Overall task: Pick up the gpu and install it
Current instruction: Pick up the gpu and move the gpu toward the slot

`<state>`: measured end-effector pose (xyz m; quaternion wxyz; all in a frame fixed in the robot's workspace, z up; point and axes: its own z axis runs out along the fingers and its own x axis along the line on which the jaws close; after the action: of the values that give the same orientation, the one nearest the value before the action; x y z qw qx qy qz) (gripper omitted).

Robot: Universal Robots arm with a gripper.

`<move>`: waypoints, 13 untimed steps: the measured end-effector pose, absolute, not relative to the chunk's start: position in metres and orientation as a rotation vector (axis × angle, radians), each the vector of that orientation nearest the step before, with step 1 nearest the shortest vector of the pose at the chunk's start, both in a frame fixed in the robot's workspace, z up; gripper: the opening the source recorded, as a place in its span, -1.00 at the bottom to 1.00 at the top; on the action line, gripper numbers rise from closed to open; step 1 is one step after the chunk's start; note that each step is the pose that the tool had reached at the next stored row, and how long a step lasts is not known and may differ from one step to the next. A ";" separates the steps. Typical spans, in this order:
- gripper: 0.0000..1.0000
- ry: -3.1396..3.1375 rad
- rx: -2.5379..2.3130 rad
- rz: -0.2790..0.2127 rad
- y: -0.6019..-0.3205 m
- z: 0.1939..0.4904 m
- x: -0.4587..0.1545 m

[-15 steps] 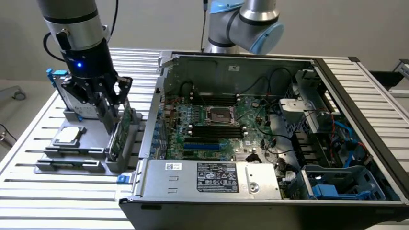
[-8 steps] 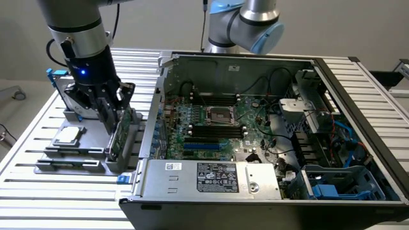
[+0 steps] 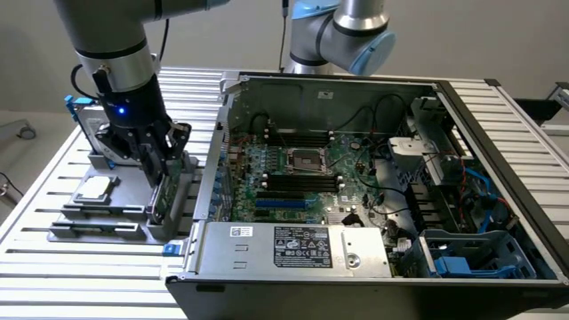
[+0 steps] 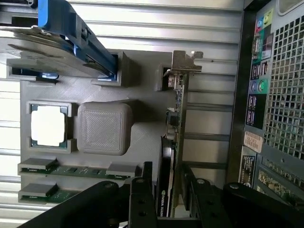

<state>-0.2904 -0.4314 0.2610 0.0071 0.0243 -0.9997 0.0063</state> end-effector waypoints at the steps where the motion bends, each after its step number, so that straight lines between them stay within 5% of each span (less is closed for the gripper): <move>1: -0.27 -3.126 0.076 0.020 -0.431 0.259 -0.290; 13: -0.27 -3.130 0.018 0.032 -0.430 0.247 -0.289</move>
<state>-0.2893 -0.4304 0.2468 0.0059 0.0058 -0.9999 0.0103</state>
